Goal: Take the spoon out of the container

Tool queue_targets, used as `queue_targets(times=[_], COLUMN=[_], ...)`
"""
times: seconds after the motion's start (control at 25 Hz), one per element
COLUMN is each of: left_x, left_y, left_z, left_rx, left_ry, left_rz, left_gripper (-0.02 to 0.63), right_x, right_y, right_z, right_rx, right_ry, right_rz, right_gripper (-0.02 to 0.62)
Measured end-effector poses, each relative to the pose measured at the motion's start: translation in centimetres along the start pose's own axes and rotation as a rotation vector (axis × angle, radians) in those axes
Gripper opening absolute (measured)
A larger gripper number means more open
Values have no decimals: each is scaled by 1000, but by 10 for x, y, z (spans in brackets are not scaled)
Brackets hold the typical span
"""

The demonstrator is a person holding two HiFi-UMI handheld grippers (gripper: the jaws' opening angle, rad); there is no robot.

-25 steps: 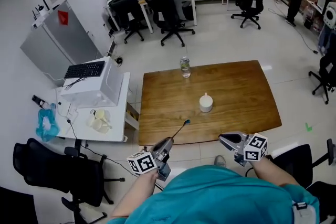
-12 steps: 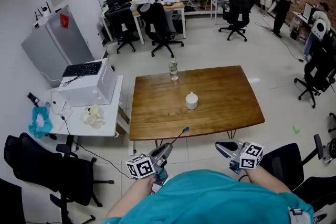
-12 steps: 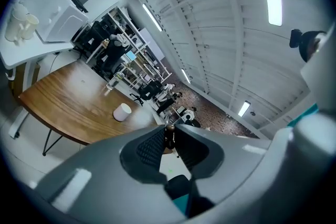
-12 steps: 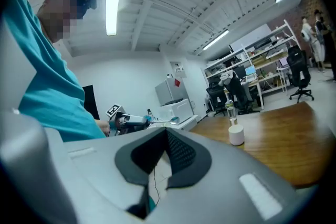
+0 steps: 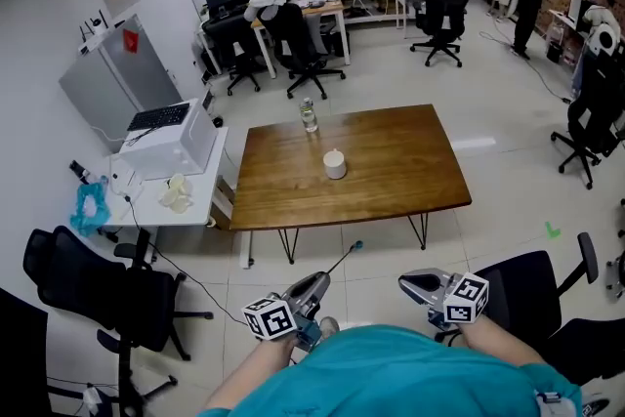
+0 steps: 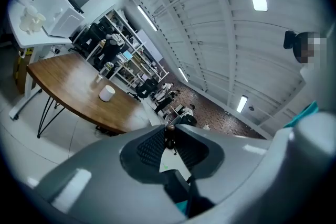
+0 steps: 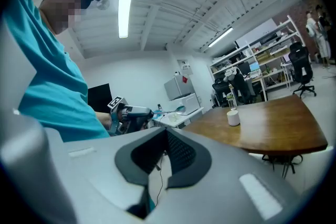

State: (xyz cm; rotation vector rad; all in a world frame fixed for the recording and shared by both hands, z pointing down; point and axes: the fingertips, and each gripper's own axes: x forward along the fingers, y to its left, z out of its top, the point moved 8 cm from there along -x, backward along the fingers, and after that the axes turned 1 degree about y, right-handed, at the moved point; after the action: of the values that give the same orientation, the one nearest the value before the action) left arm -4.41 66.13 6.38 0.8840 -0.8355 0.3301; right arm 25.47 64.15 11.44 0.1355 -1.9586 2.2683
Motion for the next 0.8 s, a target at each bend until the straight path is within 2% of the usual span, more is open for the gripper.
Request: queue_targets(times=[0.12, 0.28, 0.4, 0.56, 0.68, 0.8], left_x=[-13, -52, -87, -142, -181, -206], left_y=[-33, -50, -48, -33, -20, -4], left_z=[-7, -3, 1, 3, 8, 22], left_rx=[49, 146, 197, 221, 262, 256], left_ry=[-4, -38, -50, -36, -42, -67], left_rz=[9, 19, 10, -17, -16, -12], left_gripper=[55, 55, 55, 55, 55, 55], right_x=[-18, -12, 7, 44, 74, 104], right_y=[23, 54, 76, 109, 129, 140], right_z=[-3, -5, -4, -8, -18, -15], right_rx=[16, 14, 8, 24, 10, -18], right_ry=[-12, -27, -52, -115, -97, -61], right_rz=[14, 15, -4, -52, -61, -52], right_gripper=[2, 2, 1, 0, 0, 0])
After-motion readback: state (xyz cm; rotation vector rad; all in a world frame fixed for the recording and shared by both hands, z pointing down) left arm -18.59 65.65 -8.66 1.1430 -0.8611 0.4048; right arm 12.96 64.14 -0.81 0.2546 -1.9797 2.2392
